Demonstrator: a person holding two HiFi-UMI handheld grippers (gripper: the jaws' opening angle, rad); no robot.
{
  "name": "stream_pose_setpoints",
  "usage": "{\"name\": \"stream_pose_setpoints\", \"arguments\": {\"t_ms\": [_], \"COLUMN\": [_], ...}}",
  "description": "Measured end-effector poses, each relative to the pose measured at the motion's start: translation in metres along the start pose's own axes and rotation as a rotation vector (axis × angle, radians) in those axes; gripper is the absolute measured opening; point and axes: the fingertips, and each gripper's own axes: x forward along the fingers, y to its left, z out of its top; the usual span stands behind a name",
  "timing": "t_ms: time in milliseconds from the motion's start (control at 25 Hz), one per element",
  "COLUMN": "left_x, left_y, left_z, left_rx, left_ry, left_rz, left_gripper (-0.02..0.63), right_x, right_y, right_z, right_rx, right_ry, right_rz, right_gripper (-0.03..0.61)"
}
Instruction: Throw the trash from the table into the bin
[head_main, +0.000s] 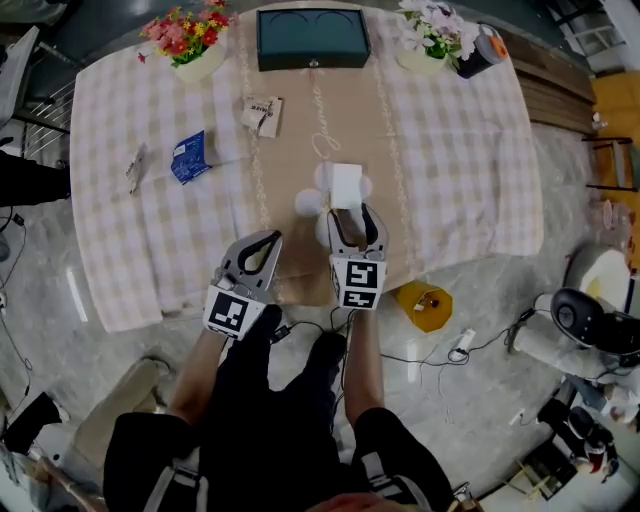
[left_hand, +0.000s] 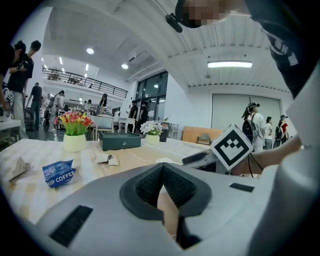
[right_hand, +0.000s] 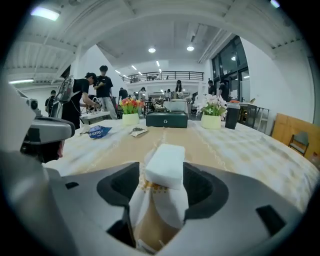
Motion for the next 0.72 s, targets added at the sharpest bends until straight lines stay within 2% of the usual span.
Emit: {"name": "stream_pose_setpoints", "arguments": {"t_ms": [400,560,720], "left_x": [0.001,-0.003,-0.006], "left_y": [0.011,0.011,0.005], "left_z": [-0.013,-0.011,0.000], "left_rx": [-0.005,-0.006,0.009], "left_ry": [0.021,0.020,0.012], "left_rz": [-0.012,-0.008,-0.009], "left_gripper": [0.003,0.003,0.003], "right_x": [0.019,0.016,0.001], "right_y": [-0.006,-0.006,-0.012], "right_z": [-0.015,-0.016,-0.006], "right_rx": [-0.003,0.006,0.012], "right_ry": [0.105,0.109,0.063], "right_rz": [-0.066,-0.055,-0.063], "right_gripper": [0.288,0.276,0.271]}}
